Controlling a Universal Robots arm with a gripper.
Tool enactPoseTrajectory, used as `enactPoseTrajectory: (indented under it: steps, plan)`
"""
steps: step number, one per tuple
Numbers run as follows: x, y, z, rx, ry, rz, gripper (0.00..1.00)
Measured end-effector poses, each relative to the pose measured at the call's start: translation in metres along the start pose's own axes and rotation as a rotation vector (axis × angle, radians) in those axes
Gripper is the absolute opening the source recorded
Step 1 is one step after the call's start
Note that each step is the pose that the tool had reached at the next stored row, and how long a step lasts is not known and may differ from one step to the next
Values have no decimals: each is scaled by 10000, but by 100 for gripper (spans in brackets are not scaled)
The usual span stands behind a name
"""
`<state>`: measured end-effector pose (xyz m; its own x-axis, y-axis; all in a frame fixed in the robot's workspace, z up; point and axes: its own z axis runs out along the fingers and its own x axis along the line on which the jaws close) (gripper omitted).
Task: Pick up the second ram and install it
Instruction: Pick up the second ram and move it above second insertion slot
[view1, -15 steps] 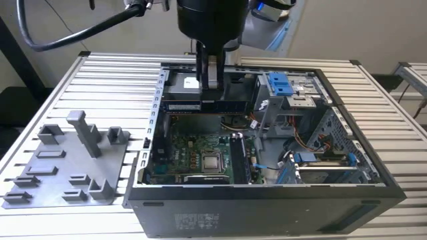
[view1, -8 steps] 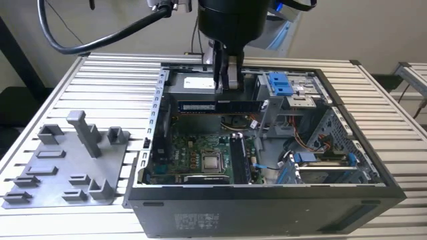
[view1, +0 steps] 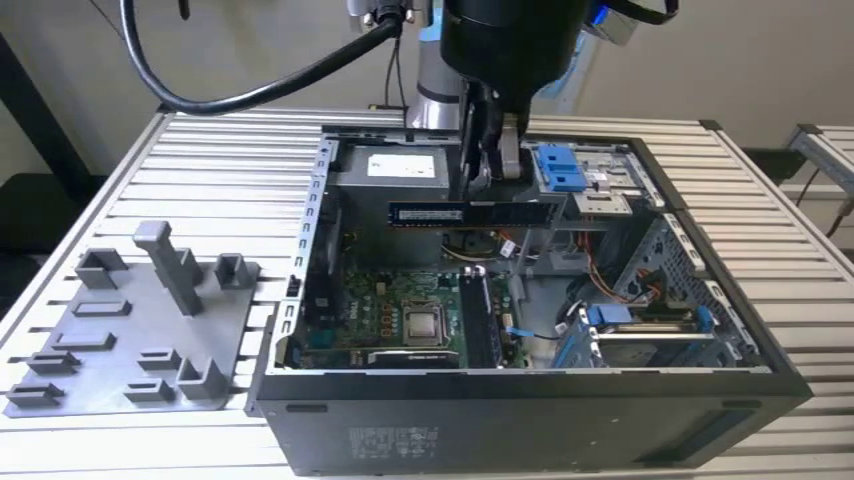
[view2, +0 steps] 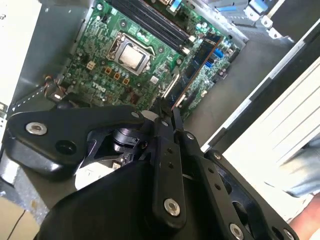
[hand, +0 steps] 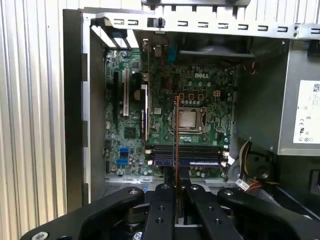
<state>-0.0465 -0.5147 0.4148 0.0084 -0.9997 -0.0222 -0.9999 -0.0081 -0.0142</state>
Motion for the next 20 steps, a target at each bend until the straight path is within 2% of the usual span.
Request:
enactPoseTrajectory:
  steps: [10, 14, 20]
  plan:
    - [3, -304, 4, 0, 1, 0, 14]
    - [4, -401, 5, 0, 1, -1, 14]
    - [4, -420, 6, 0, 0, 0, 14]
